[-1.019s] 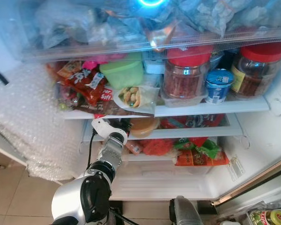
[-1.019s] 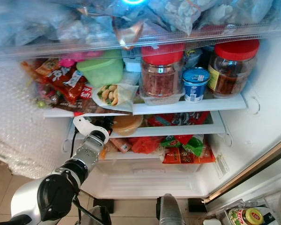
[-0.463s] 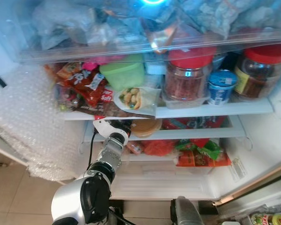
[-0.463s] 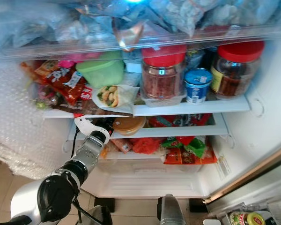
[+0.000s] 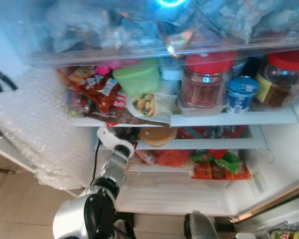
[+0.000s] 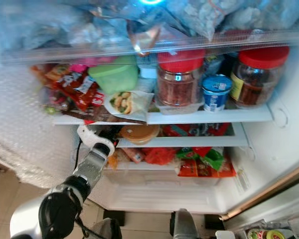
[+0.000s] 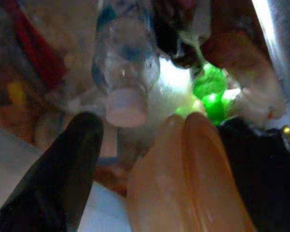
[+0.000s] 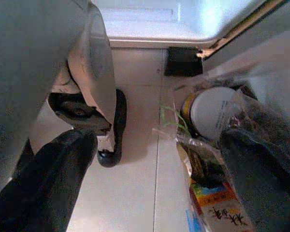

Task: Restocking fridge

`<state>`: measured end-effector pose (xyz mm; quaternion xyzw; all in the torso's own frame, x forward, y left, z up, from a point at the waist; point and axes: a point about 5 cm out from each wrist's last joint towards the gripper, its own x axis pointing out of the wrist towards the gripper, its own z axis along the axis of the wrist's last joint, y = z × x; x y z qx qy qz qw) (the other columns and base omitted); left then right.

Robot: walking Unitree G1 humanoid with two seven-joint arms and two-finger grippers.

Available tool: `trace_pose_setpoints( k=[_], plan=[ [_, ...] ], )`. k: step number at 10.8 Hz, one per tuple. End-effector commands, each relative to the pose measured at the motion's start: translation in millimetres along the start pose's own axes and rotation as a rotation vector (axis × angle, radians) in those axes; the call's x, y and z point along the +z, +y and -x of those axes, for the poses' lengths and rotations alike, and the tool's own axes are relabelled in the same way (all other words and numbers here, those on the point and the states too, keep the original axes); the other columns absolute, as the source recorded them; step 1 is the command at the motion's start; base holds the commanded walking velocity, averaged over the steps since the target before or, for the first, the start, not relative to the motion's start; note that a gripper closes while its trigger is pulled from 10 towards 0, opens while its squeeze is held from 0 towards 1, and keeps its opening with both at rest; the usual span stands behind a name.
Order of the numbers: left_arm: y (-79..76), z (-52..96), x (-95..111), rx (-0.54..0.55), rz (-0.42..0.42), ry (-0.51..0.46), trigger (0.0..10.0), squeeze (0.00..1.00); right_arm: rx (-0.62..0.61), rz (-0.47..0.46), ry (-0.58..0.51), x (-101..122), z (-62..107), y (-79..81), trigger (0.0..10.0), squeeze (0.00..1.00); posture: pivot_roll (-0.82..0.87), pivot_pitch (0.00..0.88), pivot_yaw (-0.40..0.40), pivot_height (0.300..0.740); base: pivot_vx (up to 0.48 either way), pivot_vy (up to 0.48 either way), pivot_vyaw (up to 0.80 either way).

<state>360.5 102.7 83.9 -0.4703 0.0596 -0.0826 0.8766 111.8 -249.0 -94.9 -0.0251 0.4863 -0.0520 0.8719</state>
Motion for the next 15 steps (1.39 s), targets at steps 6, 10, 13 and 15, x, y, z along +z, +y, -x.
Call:
trace_pose_setpoints(
  k=[6, 10, 13, 15],
  plan=[
    [14.8, 17.1, 4, -0.134, -0.229, 0.061, 10.0, 0.0, 0.002, -0.002, 0.018, -6, 1.0, 2.8, 10.0, 0.0, -0.29, 0.055, 0.124, 0.646, 0.0, 0.0, 0.0],
    [24.9, 34.9, 5, -0.187, -0.417, 0.1, 10.0, 0.0, 0.001, -0.003, 0.016, -5, 0.8, 2.8, 10.0, 0.0, -0.28, 0.054, 0.125, 0.646, 0.0, 0.0, 0.0],
    [24.0, 48.5, -1, -0.27, -0.479, 0.19, 10.0, 0.0, -0.001, 0.0, 0.014, -5, 0.8, 2.7, 10.0, 0.0, -0.28, 0.055, 0.124, 0.646, 0.0, 0.0, 0.0],
    [12.6, 52.6, -5, -0.394, -0.551, 0.264, 10.0, 0.0, -0.001, 0.0, 0.013, -4, 0.7, 2.6, 10.0, 0.0, -0.28, 0.056, 0.123, 0.646, 0.0, 0.0, 0.0]
  ],
)
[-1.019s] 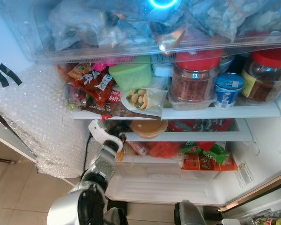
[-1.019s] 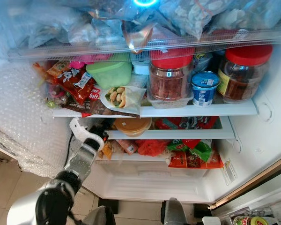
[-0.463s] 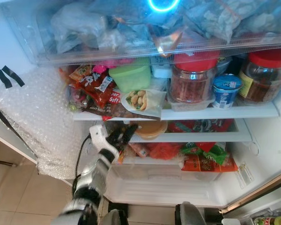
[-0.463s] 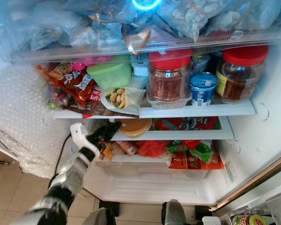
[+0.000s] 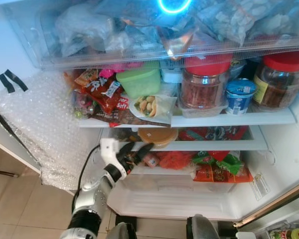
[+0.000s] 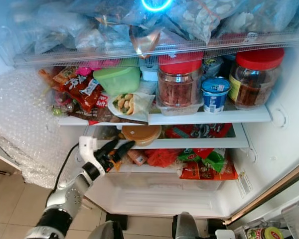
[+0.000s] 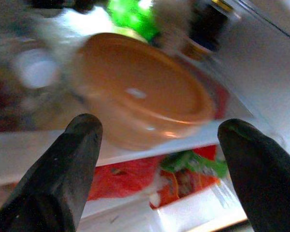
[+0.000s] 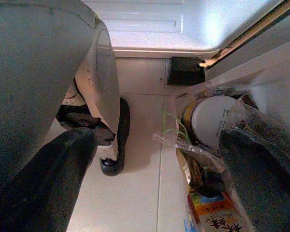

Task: Restocking fridge

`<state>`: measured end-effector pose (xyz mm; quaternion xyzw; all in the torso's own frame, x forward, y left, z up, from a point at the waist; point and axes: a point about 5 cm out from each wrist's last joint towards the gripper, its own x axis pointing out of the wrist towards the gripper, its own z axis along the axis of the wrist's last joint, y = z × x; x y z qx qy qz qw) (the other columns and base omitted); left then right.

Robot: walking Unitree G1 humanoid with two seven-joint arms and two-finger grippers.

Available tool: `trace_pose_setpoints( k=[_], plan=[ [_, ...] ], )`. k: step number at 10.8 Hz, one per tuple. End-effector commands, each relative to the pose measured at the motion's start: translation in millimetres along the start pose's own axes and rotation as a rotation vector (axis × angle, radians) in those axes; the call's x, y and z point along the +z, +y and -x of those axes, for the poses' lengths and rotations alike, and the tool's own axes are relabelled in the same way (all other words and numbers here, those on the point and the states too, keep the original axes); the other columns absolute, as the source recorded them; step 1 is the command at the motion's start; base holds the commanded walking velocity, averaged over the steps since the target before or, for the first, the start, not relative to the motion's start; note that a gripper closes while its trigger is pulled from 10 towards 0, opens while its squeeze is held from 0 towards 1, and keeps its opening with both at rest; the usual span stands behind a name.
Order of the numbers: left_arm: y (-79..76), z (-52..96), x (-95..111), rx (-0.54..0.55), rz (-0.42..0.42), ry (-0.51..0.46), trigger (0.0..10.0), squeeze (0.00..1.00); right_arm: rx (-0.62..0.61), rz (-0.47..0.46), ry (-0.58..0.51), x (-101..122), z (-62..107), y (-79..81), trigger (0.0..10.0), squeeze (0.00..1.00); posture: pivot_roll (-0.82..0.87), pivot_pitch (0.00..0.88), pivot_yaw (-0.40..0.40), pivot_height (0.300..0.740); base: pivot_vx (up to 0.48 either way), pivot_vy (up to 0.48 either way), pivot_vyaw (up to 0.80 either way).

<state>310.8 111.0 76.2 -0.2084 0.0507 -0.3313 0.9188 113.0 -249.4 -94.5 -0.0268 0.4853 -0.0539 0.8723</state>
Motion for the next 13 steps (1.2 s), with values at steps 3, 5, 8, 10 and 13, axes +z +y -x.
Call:
trace_pose_setpoints(
  k=[3, 5, 8, 10, 13],
  plan=[
    [-6.7, 1.3, -5, -0.083, -0.076, 0.129, 10.0, 0.0, 0.005, -0.001, 0.015, -6, 1.0, 3.0, 10.0, 0.0, -0.28, 0.053, 0.126, 0.646, 0.0, 0.0, 0.0],
    [-7.3, -1.0, -9, -0.074, -0.066, 0.167, 10.0, 0.0, 0.006, -0.001, 0.017, -6, 1.0, 2.9, 10.0, 0.0, -0.28, 0.052, 0.126, 0.646, 0.0, 0.0, 0.0],
    [-1.4, -14.6, -16, 0.01, -0.035, 0.153, 10.0, 0.0, 0.003, -0.003, 0.014, -5, 1.0, 2.9, 10.0, 0.0, -0.29, 0.055, 0.124, 0.646, 0.0, 0.0, 0.0],
    [-7.1, -33.6, -12, 0.005, -0.038, 0.134, 10.0, 0.0, 0.003, -0.003, 0.014, -5, 0.9, 3.3, 10.0, 0.0, -0.31, 0.054, 0.131, 0.646, 0.0, 0.0, 0.0],
    [-22.6, -60.6, 1, -0.038, -0.087, 0.121, 10.0, 0.0, -0.003, -0.011, 0.014, -7, 1.3, 3.4, 10.0, 0.0, -0.33, 0.058, 0.138, 0.646, 0.0, 0.0, 0.0]
  ],
)
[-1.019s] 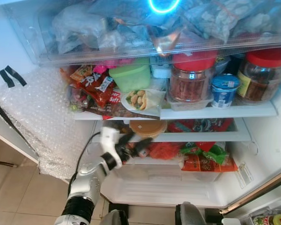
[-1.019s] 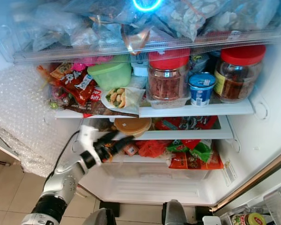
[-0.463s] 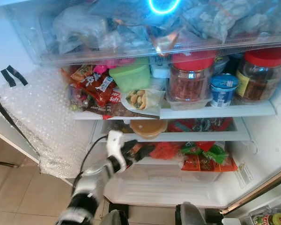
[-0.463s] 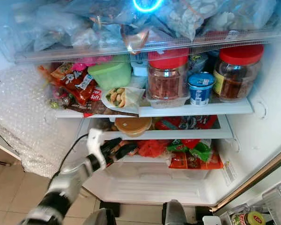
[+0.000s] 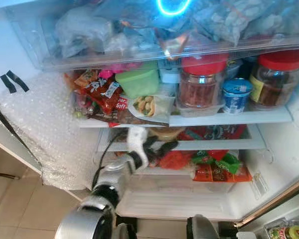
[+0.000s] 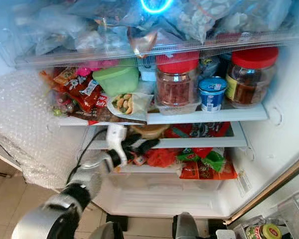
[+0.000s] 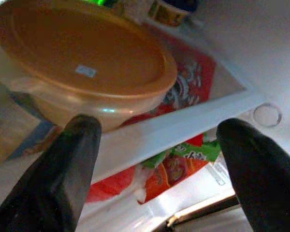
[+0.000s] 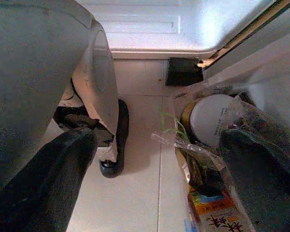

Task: Restocking fridge

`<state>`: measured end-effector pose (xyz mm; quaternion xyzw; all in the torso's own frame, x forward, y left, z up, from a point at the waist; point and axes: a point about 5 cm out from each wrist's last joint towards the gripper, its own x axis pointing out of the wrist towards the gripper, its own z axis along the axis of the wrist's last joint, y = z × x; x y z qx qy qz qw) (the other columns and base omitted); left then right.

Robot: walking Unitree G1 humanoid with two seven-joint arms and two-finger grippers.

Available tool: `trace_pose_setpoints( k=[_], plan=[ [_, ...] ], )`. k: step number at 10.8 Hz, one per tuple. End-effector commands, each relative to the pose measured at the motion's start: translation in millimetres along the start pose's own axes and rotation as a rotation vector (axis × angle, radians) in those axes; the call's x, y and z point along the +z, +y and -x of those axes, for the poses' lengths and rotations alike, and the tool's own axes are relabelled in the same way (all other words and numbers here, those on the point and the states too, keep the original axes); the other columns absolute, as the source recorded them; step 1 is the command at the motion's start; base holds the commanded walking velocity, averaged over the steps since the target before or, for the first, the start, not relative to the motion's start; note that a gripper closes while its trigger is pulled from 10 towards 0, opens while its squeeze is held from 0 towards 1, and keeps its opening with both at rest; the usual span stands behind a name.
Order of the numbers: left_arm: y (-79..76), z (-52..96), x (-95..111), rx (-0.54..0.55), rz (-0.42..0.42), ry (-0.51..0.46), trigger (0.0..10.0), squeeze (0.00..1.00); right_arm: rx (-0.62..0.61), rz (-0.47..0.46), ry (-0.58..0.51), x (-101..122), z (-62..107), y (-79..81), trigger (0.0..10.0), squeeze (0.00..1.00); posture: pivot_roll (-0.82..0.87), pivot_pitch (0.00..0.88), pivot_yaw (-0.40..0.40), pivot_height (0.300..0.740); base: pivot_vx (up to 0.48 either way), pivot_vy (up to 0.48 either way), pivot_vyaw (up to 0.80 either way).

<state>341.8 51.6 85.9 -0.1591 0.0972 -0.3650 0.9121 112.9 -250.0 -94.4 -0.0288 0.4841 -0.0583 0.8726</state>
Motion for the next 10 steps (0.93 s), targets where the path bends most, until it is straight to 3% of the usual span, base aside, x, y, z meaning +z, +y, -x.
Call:
trace_pose_setpoints(
  k=[1, 3, 4, 6, 8, 10],
  plan=[
    [3.9, -2.0, 7, 0.043, -0.027, -0.018, 10.0, 0.0, 0.008, -0.011, 0.017, -7, 1.4, 3.8, 10.0, 0.0, -0.33, 0.058, 0.137, 0.646, 0.0, 0.0, 0.0],
    [1.8, -3.3, 5, 0.045, -0.042, -0.018, 10.0, 0.0, 0.007, -0.01, 0.018, -7, 1.6, 3.2, 10.0, 0.0, -0.33, 0.059, 0.133, 0.646, 0.0, 0.0, 0.0],
    [4.5, 2.7, 0, 0.038, -0.111, -0.004, 10.0, 0.0, 0.007, -0.01, 0.018, -8, 1.7, 3.1, 10.0, 0.0, -0.33, 0.06, 0.132, 0.646, 0.0, 0.0, 0.0],
    [19.3, 24.3, -2, 0.06, -0.209, -0.041, 10.0, 0.0, 0.014, -0.007, 0.021, -8, 1.6, 3.5, 10.0, 0.0, -0.31, 0.062, 0.132, 0.646, 0.0, 0.0, 0.0],
    [24.6, 43.2, -7, 0.065, -0.271, -0.073, 10.0, 0.0, 0.017, -0.006, 0.022, -9, 1.8, 4.3, 10.0, 0.0, -0.29, 0.065, 0.135, 0.646, 0.0, 0.0, 0.0],
    [25.2, 57.1, -5, 0.171, -0.321, -0.155, 10.0, 0.0, 0.018, -0.01, 0.024, -9, 2.0, 5.0, 10.0, 0.0, -0.28, 0.06, 0.142, 0.646, 0.0, 0.0, 0.0]
  ],
)
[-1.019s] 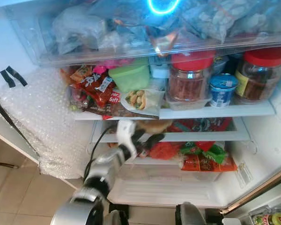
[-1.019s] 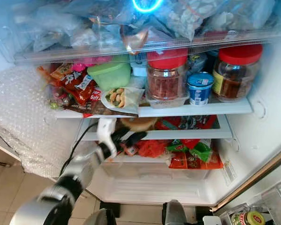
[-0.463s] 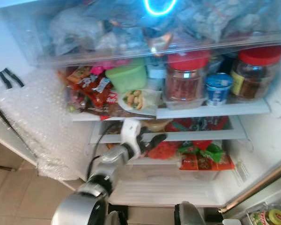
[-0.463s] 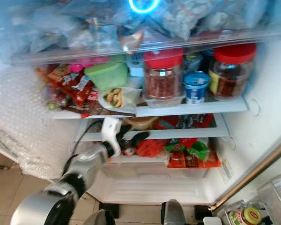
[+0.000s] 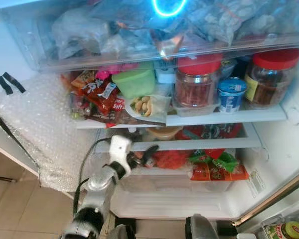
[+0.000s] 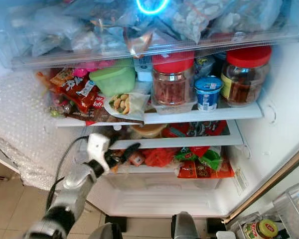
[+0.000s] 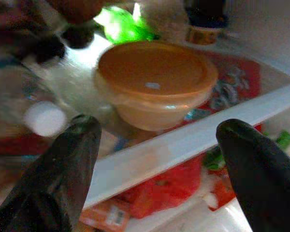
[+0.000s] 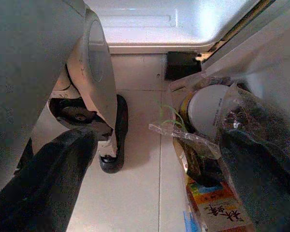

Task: Restocking fridge

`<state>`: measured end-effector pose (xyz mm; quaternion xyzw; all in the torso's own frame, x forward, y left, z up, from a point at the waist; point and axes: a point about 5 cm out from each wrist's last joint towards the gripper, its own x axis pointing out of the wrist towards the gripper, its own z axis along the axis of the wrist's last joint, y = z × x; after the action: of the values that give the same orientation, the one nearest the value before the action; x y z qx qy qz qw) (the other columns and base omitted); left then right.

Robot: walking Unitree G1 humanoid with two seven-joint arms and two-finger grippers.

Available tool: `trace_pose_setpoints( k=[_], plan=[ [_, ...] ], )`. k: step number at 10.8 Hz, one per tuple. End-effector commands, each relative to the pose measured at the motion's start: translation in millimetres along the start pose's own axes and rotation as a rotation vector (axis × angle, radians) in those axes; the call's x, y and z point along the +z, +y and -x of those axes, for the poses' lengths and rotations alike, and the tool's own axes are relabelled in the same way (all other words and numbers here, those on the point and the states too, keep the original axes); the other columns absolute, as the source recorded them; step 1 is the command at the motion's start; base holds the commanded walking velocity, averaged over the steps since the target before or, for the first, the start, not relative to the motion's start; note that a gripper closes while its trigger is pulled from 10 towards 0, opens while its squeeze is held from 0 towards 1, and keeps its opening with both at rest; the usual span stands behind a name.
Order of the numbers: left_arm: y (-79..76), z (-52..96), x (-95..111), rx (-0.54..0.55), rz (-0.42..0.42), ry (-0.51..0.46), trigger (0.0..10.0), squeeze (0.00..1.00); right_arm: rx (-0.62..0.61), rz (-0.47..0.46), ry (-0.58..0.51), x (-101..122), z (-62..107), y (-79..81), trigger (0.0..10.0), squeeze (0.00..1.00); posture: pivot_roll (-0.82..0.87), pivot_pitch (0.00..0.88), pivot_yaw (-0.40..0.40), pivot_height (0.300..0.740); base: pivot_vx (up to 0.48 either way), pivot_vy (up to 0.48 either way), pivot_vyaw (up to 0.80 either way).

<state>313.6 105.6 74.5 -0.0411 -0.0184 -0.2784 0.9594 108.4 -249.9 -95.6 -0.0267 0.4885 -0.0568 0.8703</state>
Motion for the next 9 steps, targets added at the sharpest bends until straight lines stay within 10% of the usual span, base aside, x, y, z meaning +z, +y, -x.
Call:
trace_pose_setpoints(
  k=[1, 6, 9],
  plan=[
    [3.4, 7.6, 1, 0.049, -0.049, -0.013, 10.0, 0.0, 0.011, -0.012, 0.015, -5, 0.6, 5.3, 10.0, 0.0, -0.27, 0.053, 0.151, 0.646, 0.0, 0.0, 0.0],
    [42.0, 75.7, -42, 0.446, -0.054, 0.172, 10.0, 0.0, 0.012, -0.033, 0.033, -13, 2.5, 7.6, 10.0, 0.0, -0.24, 0.033, 0.159, 0.646, 0.0, 0.0, 0.0],
    [40.7, 82.7, -50, 0.481, -0.064, 0.22, 10.0, 0.0, 0.01, -0.038, 0.037, -15, 3.2, 7.5, 10.0, 0.0, -0.24, 0.026, 0.162, 0.646, -0.27, 0.0, 0.0]
  ],
)
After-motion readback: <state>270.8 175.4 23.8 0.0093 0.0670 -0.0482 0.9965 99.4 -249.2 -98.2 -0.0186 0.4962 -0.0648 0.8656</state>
